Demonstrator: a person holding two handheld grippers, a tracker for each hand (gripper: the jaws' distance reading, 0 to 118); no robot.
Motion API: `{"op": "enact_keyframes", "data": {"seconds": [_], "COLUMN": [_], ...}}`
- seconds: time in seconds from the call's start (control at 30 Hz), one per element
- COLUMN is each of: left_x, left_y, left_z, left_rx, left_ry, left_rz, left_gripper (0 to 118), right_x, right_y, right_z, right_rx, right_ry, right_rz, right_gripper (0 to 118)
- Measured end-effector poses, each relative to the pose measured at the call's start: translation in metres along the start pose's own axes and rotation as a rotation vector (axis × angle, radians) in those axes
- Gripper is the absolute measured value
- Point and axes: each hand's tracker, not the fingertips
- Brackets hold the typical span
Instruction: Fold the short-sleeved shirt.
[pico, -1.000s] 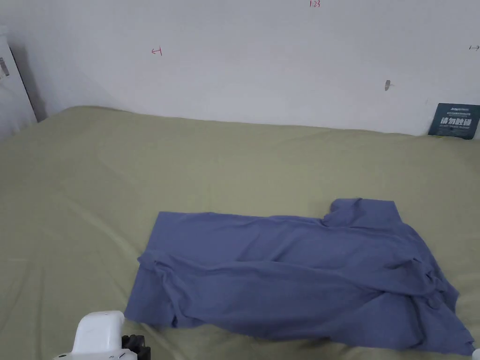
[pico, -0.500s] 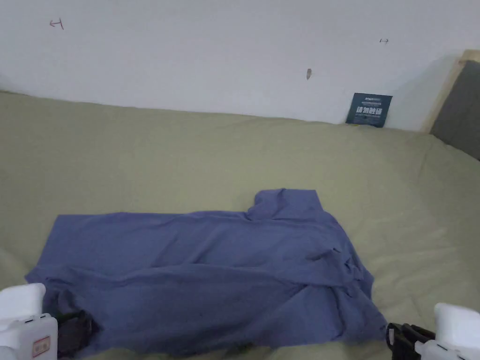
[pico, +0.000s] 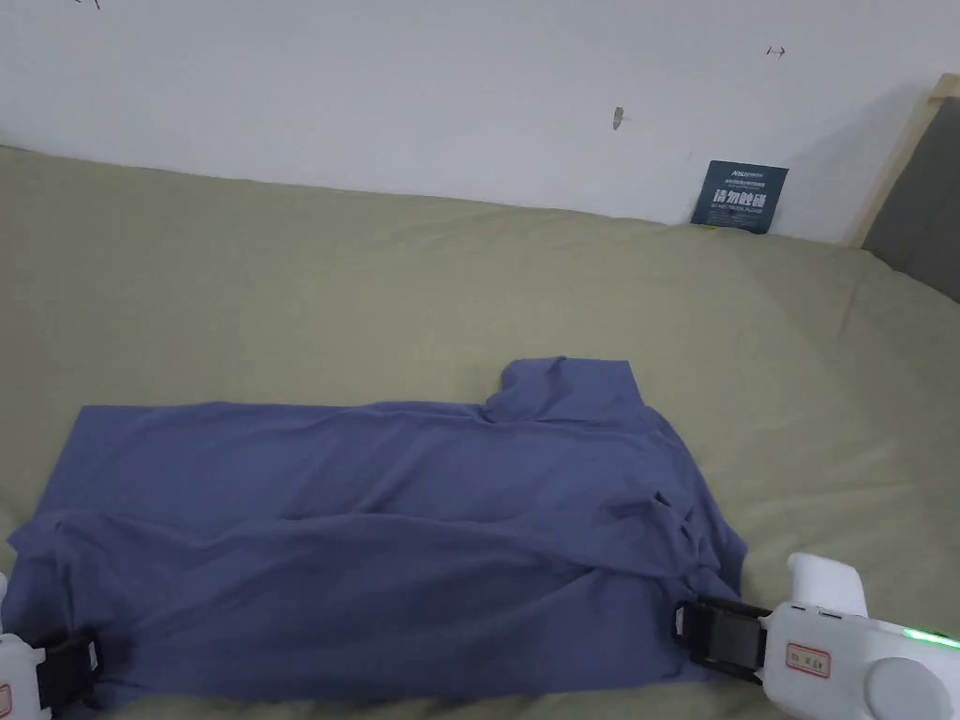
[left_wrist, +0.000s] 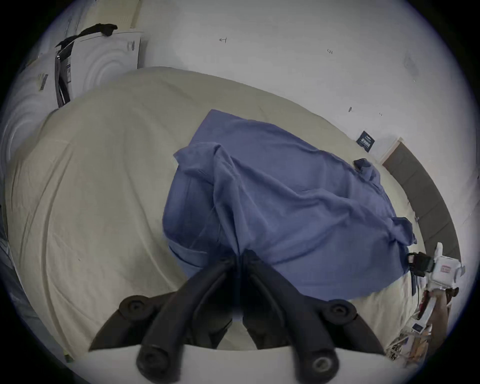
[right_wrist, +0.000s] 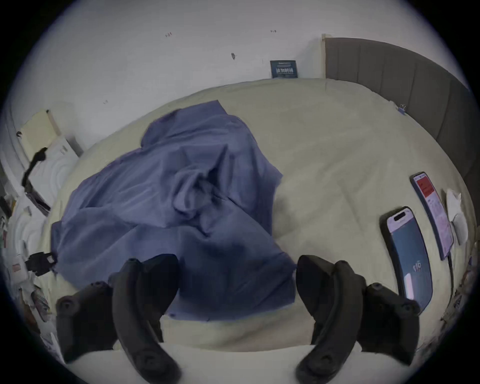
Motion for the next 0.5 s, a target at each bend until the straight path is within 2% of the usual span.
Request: {"op": "enact_keyframes", "data": {"seconds": [0.03,0.07,0.13,0.23,0.37,0.5], "left_x": [-0.001,-0.004,-0.005,-0.012,-0.009,-0.005], "left_y": [0.0,-0.001,0.001,-0.002,-0.002,-0.002], "left_z": [0.0,0.001,0.004,0.011,0.026,0.051], "left_rx": [-0.003,-0.001,0.007,0.015,0.023,0.033], "left_ry": [-0.008,-0.017,-0.053,-0.088,-0.1,-0.114], "left_rz": [0.011,0.019,0.054,0.1,0.08,0.063], "left_gripper": [4,4,4,4,4,4], "right_x": [0.0,0.0,0.0,-0.008,-0.003,-0.006], "right_y": [-0.001,-0.002,-0.006,-0.011,-0.012,-0.014], "right_z": [0.001,0.003,0.01,0.026,0.052,0.077], "right_rx": [-0.012,-0.009,0.02,0.066,0.133,0.14], "right_ry": [-0.017,-0.009,0.033,0.008,0.069,0.075], "right_rz": [0.002,-0.005,-0.038,-0.034,-0.11,-0.074], "right_gripper": [32,13,12,12,12,12]}}
